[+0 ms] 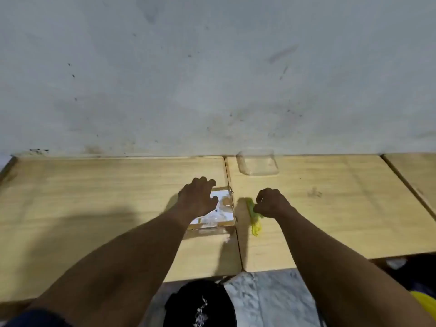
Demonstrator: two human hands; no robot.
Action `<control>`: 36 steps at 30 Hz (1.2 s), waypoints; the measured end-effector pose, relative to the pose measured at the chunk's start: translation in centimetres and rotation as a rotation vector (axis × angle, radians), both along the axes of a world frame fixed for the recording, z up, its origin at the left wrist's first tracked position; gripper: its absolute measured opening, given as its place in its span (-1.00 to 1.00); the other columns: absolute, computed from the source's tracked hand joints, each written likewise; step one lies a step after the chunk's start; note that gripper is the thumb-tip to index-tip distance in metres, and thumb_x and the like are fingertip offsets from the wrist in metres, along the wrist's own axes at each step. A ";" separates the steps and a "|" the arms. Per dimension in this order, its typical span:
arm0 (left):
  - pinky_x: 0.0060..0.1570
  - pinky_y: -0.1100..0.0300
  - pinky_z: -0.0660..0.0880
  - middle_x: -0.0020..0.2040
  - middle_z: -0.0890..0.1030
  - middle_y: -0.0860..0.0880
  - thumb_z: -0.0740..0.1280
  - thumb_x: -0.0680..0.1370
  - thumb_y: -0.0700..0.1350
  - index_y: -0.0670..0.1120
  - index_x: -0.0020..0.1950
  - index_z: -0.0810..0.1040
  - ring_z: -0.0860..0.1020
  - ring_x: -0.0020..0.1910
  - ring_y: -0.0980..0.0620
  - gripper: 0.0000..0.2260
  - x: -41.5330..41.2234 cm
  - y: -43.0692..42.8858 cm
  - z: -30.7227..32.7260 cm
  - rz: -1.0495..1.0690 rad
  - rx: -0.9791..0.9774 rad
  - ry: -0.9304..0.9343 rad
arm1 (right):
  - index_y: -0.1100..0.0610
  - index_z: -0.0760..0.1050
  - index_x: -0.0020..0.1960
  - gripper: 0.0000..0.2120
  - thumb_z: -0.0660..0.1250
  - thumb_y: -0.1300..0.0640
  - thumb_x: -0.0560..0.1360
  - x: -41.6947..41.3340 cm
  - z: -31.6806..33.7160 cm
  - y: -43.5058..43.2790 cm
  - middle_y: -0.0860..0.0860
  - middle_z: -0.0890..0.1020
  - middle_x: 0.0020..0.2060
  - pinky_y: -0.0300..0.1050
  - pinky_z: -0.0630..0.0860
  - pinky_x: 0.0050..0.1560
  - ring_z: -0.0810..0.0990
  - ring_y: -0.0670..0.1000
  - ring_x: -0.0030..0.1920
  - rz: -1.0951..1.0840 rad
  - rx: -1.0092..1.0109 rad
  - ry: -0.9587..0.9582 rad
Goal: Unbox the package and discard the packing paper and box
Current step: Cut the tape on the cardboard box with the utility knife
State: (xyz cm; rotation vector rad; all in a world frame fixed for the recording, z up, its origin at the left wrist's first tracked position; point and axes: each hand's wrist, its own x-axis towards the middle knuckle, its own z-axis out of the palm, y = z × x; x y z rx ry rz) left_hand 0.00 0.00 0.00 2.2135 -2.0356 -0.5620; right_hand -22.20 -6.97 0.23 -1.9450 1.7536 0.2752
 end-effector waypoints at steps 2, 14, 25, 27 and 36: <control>0.22 -0.03 0.41 0.31 0.46 -0.03 0.21 0.59 0.11 -0.02 0.41 0.39 0.41 0.30 -0.09 -0.58 -0.5 0.3 -0.9 0.002 -0.016 -0.055 | 0.14 0.57 0.15 -0.64 0.37 0.11 0.36 -0.1 -1.4 0.3 0.15 0.60 0.10 -0.04 0.61 0.02 0.64 0.15 0.02 -0.018 0.030 0.030; 0.50 -0.10 0.05 0.59 0.14 -0.10 0.05 0.65 0.15 -0.07 0.57 0.16 0.03 0.58 -0.13 -0.47 -2.0 2.4 -4.7 0.029 -0.106 0.005 | 0.06 0.33 0.40 -0.38 0.43 0.16 0.38 -0.4 -6.1 1.2 0.18 0.54 0.18 0.02 0.56 0.07 0.58 0.22 0.14 -0.160 0.056 0.000; 0.55 -0.12 -0.17 0.64 -0.14 -0.08 -0.11 0.68 0.19 -0.04 0.63 -0.12 -0.25 0.59 -0.10 -0.42 -0.3 -0.3 -5.9 0.001 -0.040 -0.030 | 0.31 0.56 0.12 -0.77 0.40 0.24 0.49 0.7 -4.0 -2.5 0.30 0.61 0.01 0.00 0.64 -0.47 0.68 0.25 -0.26 -0.227 0.083 -0.274; 0.55 -0.13 -0.16 0.64 -0.12 -0.09 -0.09 0.68 0.19 -0.05 0.63 -0.10 -0.22 0.60 -0.12 -0.41 0.4 -1.6 -5.9 0.024 -0.050 -0.031 | 0.33 0.56 0.09 -0.74 0.42 0.16 0.52 1.2 -3.5 -3.3 0.30 0.62 -0.01 -0.14 0.55 -0.61 0.62 0.15 -0.39 -0.194 0.050 -0.333; 0.54 -0.16 -0.11 0.64 -0.05 -0.12 -0.08 0.68 0.19 -0.05 0.63 -0.04 -0.16 0.60 -0.16 -0.42 3.0 -5.6 -6.4 0.021 -0.091 -0.079 | 0.33 0.56 -0.08 -0.83 0.37 0.19 0.50 4.2 -1.1 -4.1 0.18 0.71 -0.22 -0.02 0.63 -0.27 0.70 0.08 -0.27 -0.120 0.054 -0.595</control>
